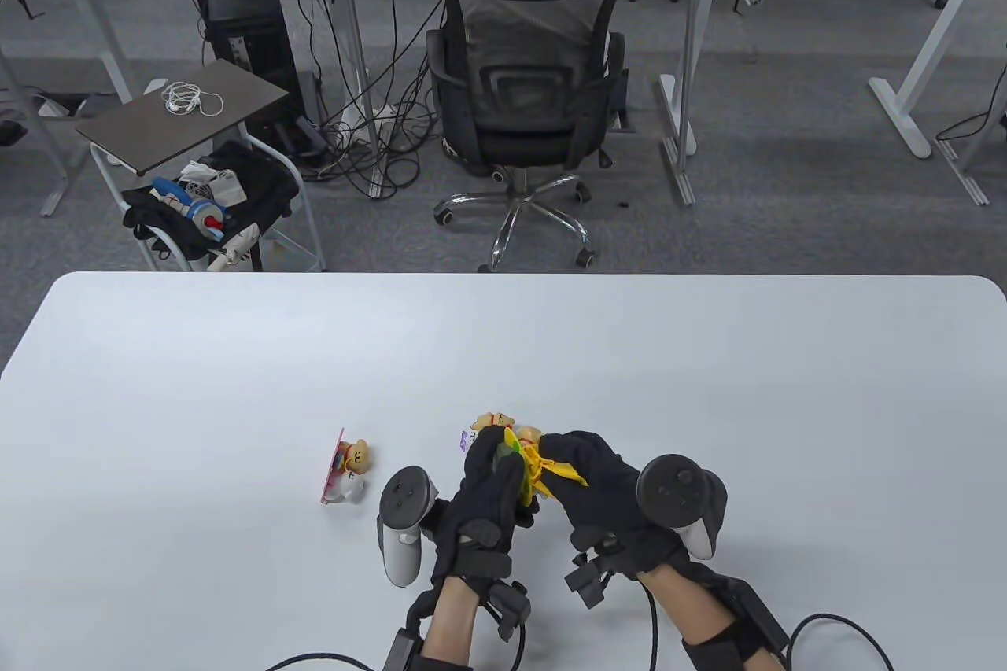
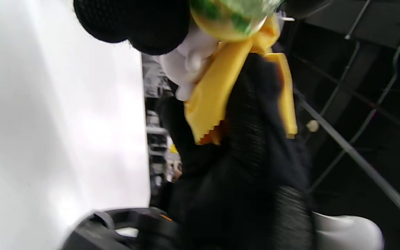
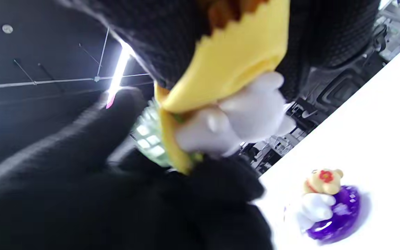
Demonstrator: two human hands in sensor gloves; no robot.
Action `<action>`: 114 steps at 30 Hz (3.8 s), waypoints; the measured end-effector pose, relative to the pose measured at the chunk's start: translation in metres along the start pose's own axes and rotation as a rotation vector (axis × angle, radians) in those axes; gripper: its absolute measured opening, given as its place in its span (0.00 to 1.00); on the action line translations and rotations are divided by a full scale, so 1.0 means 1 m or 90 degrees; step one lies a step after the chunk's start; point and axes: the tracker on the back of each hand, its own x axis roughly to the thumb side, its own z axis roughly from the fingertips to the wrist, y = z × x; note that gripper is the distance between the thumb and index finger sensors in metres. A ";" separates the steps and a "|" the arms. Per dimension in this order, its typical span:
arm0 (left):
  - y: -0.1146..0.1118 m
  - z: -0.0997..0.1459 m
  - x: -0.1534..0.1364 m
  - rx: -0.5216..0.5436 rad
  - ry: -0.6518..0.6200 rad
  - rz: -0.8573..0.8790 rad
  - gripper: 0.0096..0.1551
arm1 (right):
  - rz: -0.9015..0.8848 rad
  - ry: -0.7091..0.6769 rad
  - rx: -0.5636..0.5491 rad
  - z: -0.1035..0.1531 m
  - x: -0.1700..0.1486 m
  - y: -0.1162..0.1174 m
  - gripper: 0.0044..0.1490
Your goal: Dust the small ornaments
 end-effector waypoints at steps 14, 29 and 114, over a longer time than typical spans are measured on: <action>-0.008 -0.001 -0.025 -0.077 0.088 0.256 0.52 | -0.005 -0.021 0.054 -0.002 0.006 -0.006 0.28; -0.011 -0.005 -0.016 -0.092 0.115 0.036 0.35 | -0.055 -0.010 0.052 -0.008 -0.001 -0.025 0.28; 0.030 -0.015 0.053 0.194 0.214 -0.449 0.39 | 0.140 0.018 0.078 0.019 -0.049 -0.012 0.31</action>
